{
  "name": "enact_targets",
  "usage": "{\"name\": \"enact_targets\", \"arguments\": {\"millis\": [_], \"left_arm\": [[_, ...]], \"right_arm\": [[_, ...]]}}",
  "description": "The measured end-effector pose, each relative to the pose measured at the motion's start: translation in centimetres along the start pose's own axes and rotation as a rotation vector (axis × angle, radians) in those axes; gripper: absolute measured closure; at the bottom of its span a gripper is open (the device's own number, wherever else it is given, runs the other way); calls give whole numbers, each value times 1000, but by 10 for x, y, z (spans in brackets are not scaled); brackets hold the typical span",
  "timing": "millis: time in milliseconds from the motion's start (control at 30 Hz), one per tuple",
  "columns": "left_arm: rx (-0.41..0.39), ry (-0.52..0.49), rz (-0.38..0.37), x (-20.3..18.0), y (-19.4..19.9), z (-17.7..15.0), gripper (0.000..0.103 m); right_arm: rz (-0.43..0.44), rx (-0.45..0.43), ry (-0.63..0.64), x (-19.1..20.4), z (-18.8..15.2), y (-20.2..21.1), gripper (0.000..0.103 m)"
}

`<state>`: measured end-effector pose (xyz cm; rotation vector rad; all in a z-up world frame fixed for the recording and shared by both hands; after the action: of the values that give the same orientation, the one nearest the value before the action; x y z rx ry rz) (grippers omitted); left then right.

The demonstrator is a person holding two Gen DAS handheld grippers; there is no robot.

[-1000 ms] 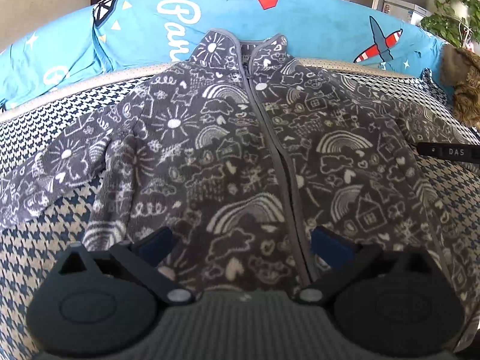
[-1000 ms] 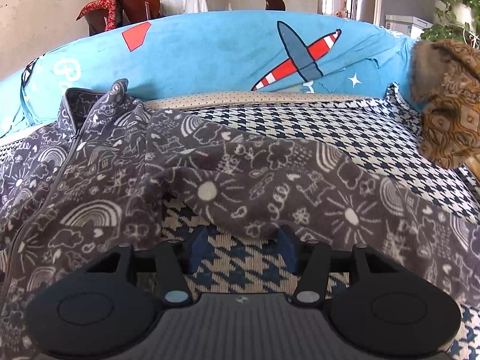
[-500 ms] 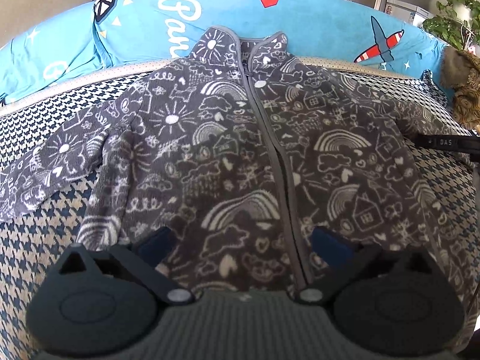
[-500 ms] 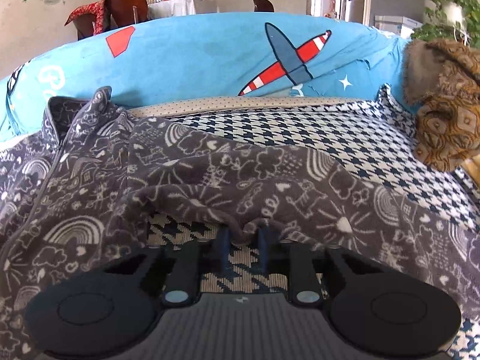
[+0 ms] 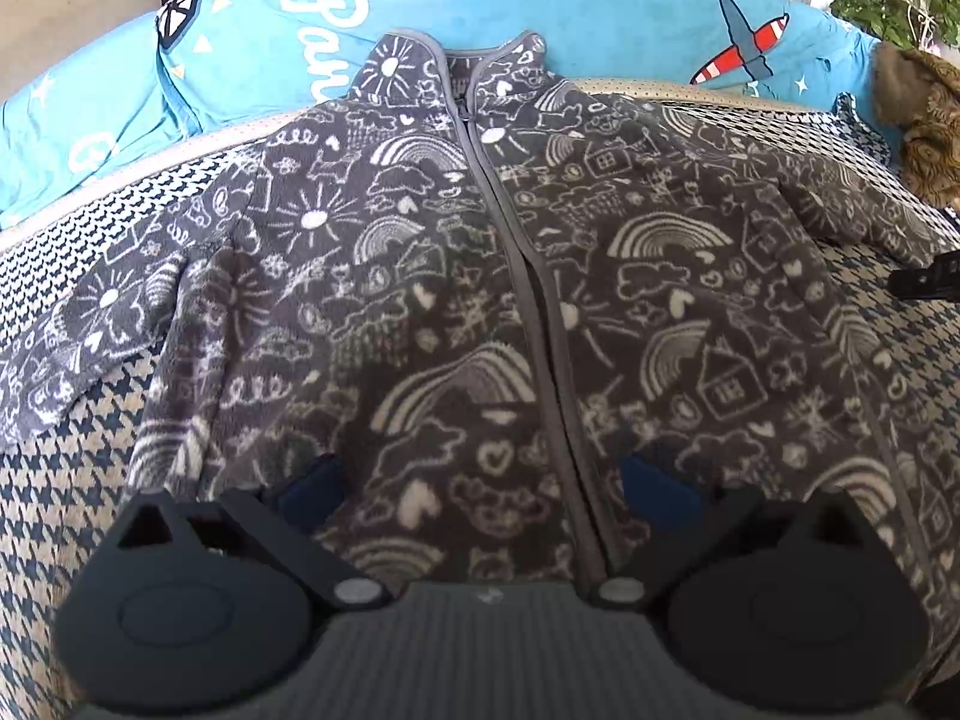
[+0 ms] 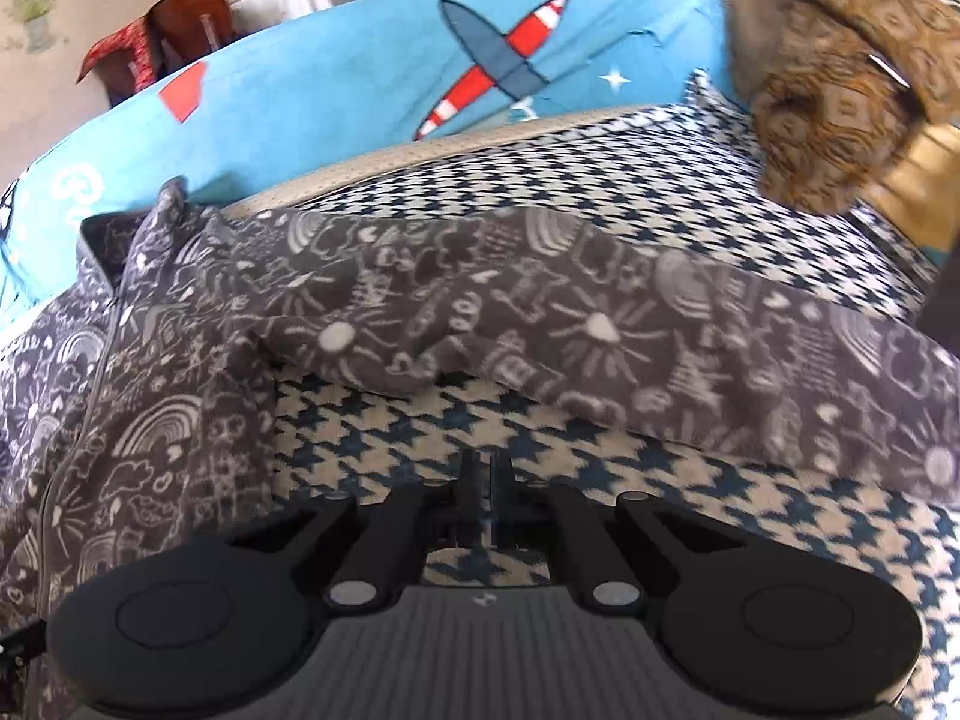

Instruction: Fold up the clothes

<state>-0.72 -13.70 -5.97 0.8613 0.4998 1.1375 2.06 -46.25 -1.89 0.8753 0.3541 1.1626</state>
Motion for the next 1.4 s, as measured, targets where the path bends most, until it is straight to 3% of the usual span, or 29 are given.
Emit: {"name": "enact_targets", "arguments": {"millis": [200, 367, 667, 900, 1033, 1333, 1400], "left_arm": [[-9, -8, 6, 0, 1, -1, 0], [-13, -10, 6, 0, 1, -2, 0], [-19, -6, 11, 2, 3, -4, 0], [-23, 0, 13, 5, 4, -5, 0], [-23, -1, 15, 4, 4, -5, 0], [-21, 3, 16, 3, 2, -5, 0], [-22, 1, 17, 2, 2, -5, 0]], "right_arm": [[-34, 6, -190, -44, -3, 17, 84], [-22, -9, -442, -93, -9, 36, 72], [-4, -87, -755, -146, -14, 47, 72], [14, -157, -830, -159, -9, 38, 69], [31, -196, -853, -162, -5, 31, 62], [9, -244, -819, -158, 5, 20, 62], [-3, -246, -813, -159, 6, 20, 67]]}}
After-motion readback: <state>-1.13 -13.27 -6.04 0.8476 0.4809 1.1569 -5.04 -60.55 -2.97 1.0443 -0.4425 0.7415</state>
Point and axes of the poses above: each gripper's, at about its wrist camera, not at the fingertips, and y roughly against the way its jaws point, x to its left, z to its top, the point moved 4 cm from there along -y, roughly the way its jaws point, and after that the axes turned 5 degrees about -y, right-handed, at the moved point
